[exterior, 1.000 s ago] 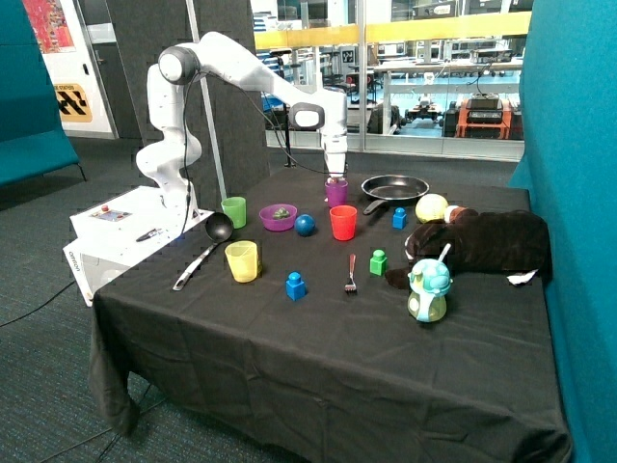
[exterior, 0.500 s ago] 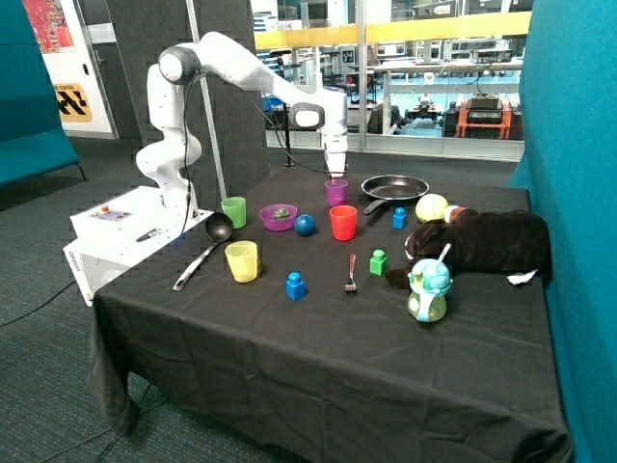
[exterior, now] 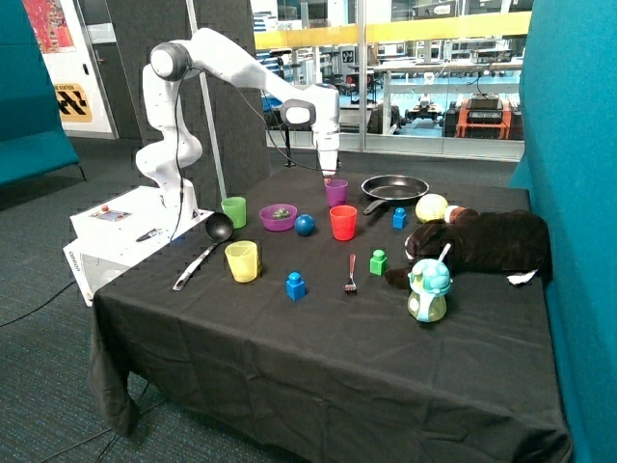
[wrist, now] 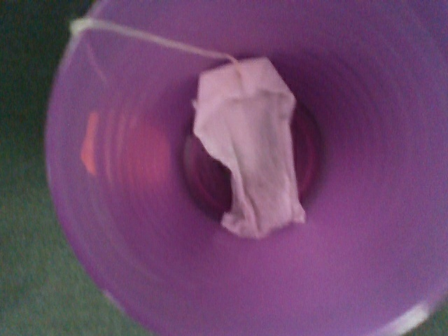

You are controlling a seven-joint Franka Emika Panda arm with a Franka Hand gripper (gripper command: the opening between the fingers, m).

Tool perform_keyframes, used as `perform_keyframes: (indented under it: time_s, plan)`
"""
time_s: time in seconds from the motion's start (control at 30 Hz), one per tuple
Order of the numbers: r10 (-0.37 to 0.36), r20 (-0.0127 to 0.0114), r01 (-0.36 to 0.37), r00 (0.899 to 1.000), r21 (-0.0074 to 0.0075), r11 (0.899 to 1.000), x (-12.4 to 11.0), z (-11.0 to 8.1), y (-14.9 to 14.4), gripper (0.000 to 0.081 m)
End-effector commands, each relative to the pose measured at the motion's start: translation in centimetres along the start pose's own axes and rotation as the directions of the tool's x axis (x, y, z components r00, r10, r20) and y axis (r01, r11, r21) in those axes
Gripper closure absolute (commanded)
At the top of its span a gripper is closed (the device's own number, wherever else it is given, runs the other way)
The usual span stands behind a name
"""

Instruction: Prepare two cups of tea

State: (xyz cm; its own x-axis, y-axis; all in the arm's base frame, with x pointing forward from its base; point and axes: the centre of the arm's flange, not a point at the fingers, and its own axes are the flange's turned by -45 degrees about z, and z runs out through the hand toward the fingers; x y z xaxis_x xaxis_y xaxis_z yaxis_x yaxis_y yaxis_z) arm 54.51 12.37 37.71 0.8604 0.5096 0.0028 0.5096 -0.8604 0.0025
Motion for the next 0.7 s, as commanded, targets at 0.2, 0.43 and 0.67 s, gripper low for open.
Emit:
perform_keyframes:
  time_s: [0.2,0.43,0.67]
  plan:
    - [0.039,0.0029,-0.039,0.999,0.0024,0.999,-3.8,-1.8,3.0,0.0397]
    - [0.068,0.0030,-0.068,0.998,0.0023,0.998,-5.1,-1.8,4.8,0.0427]
    - [0.095,0.0030,-0.095,0.995,0.0023,0.995,-6.7,-1.3,7.0,0.0438]
